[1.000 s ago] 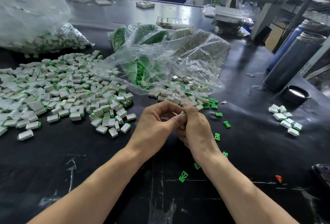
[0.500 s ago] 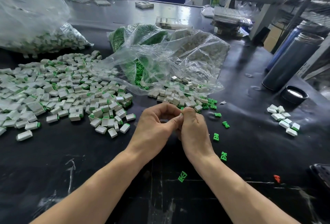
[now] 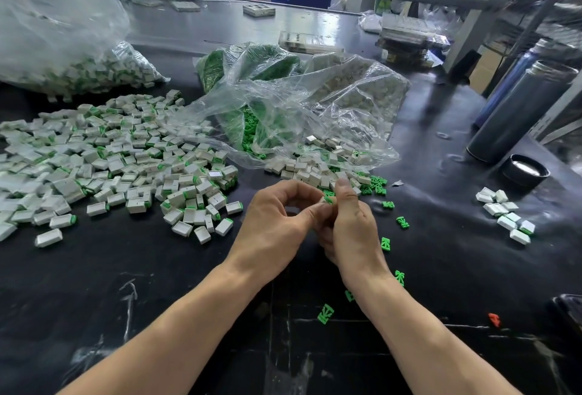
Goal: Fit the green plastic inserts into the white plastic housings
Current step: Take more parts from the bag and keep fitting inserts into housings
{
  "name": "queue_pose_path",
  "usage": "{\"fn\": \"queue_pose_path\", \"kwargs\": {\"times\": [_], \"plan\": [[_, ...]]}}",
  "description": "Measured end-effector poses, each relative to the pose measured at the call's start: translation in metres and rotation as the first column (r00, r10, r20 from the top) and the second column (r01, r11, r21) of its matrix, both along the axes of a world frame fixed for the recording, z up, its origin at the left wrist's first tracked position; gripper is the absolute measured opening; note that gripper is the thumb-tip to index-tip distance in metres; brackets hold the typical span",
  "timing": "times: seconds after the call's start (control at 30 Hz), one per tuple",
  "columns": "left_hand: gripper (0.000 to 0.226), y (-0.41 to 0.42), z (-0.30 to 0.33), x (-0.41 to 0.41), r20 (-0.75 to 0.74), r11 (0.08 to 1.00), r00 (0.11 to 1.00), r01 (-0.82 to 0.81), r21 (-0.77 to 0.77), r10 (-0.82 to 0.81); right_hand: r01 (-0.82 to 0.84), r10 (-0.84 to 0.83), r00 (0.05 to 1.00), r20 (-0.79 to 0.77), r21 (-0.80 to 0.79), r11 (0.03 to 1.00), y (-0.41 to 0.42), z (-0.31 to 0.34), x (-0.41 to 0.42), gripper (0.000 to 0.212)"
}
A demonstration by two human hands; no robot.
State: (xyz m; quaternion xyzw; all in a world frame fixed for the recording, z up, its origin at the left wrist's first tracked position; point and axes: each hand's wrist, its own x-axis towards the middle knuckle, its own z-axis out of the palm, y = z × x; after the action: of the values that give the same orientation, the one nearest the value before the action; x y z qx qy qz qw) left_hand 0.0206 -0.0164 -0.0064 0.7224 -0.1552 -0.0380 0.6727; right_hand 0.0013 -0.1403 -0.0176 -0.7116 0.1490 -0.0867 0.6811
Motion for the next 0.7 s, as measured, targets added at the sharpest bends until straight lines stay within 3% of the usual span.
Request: {"fn": "queue_pose_path", "kwargs": {"times": [0.13,0.2,0.33,0.4,0.47,0.6,0.63,0.7], "plan": [[0.012,0.01,0.004,0.006,0.059,0.99,0.995,-0.084,0.116,0.077,0.002,-0.002,1.0,-0.003,-0.116,0.993,0.0,-0.003,0.002,0.066],[0.017,0.019,0.005,0.01,0.11,0.946,0.985,-0.158,0.282,0.132,0.041,-0.03,0.998,0.053,-0.214,0.976,-0.003,-0.002,0.002,0.058],[0.004,0.035,0.009,0.018,0.295,0.674,0.943,-0.321,0.666,0.157,0.166,-0.131,0.985,0.108,-0.459,0.873,-0.02,0.003,0.004,0.045],[0.012,0.039,0.011,0.022,0.348,0.507,0.926,-0.373,0.777,0.147,0.181,-0.16,0.983,0.086,-0.563,0.807,-0.03,0.006,0.004,0.039],[0.016,0.043,0.014,0.026,0.351,0.398,0.923,-0.384,0.833,0.157,0.161,-0.169,0.985,0.048,-0.631,0.759,-0.035,0.007,0.005,0.033],[0.012,0.049,0.018,0.03,0.354,0.265,0.92,-0.389,0.882,0.169,0.103,-0.157,0.988,0.0,-0.749,0.655,-0.036,0.009,0.006,0.014],[0.012,0.049,0.018,0.031,0.362,0.257,0.918,-0.394,0.883,0.164,0.084,-0.131,0.991,-0.002,-0.762,0.642,-0.035,0.01,0.006,0.016],[0.02,0.047,0.014,0.032,0.386,0.324,0.912,-0.41,0.853,0.138,0.018,-0.056,0.998,-0.021,-0.787,0.616,-0.035,0.01,0.009,0.024]]}}
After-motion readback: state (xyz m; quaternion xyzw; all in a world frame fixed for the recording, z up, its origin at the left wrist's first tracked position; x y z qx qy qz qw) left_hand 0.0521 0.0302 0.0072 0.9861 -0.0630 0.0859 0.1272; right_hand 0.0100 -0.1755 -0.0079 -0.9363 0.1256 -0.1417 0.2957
